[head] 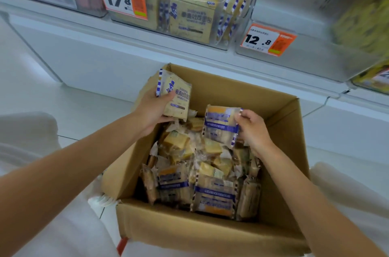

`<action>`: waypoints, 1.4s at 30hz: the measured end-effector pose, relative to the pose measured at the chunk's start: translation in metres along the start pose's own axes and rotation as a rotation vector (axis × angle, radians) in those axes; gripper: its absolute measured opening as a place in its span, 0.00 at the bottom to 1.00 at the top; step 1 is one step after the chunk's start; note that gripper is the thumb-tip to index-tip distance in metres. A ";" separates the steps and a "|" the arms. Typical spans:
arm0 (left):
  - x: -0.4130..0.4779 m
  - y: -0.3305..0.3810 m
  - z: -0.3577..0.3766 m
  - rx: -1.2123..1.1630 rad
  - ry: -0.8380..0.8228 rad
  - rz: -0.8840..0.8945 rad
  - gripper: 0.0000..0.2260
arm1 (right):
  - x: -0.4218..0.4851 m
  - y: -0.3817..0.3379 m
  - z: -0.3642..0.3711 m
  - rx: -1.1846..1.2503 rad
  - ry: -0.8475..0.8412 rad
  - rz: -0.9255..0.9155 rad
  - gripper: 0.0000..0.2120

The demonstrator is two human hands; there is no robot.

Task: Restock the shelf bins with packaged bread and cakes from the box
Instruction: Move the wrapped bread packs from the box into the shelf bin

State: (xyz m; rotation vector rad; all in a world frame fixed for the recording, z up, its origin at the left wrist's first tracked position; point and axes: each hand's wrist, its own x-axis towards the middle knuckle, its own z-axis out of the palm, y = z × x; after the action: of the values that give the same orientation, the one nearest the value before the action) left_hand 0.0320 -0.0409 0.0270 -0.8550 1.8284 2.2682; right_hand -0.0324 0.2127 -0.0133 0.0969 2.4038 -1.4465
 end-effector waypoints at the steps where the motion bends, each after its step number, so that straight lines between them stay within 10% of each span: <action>1: 0.001 -0.002 0.008 -0.007 -0.026 -0.027 0.11 | -0.006 -0.009 -0.007 0.060 0.061 -0.056 0.09; 10: 0.008 -0.001 0.036 -0.279 -0.247 -0.284 0.18 | -0.037 -0.019 0.018 -0.202 -0.301 -0.576 0.15; 17: 0.013 -0.010 0.034 -0.240 -0.210 -0.181 0.25 | -0.024 -0.023 0.026 0.459 -0.183 0.176 0.24; 21: 0.009 -0.002 0.027 -0.236 -0.366 -0.242 0.21 | -0.015 -0.036 0.020 0.300 -0.019 -0.047 0.25; 31: 0.004 -0.006 0.028 0.016 -0.559 -0.247 0.19 | -0.013 -0.073 0.021 -0.433 -0.239 -0.595 0.23; 35: 0.004 -0.012 0.026 -0.106 -0.483 -0.247 0.21 | -0.007 -0.063 0.020 -0.408 -0.009 -0.497 0.37; 38: 0.009 -0.006 0.022 -0.312 -0.374 -0.209 0.20 | 0.000 -0.058 0.010 -0.176 0.091 -0.069 0.45; 42: 0.005 0.007 0.022 -0.104 -0.488 -0.143 0.18 | 0.000 -0.051 0.017 0.077 -0.114 0.056 0.28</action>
State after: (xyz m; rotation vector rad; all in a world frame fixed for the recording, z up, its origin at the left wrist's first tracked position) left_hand 0.0168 -0.0232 0.0330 -0.3767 1.4011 2.2402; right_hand -0.0394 0.1736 0.0227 0.0967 2.2375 -1.4788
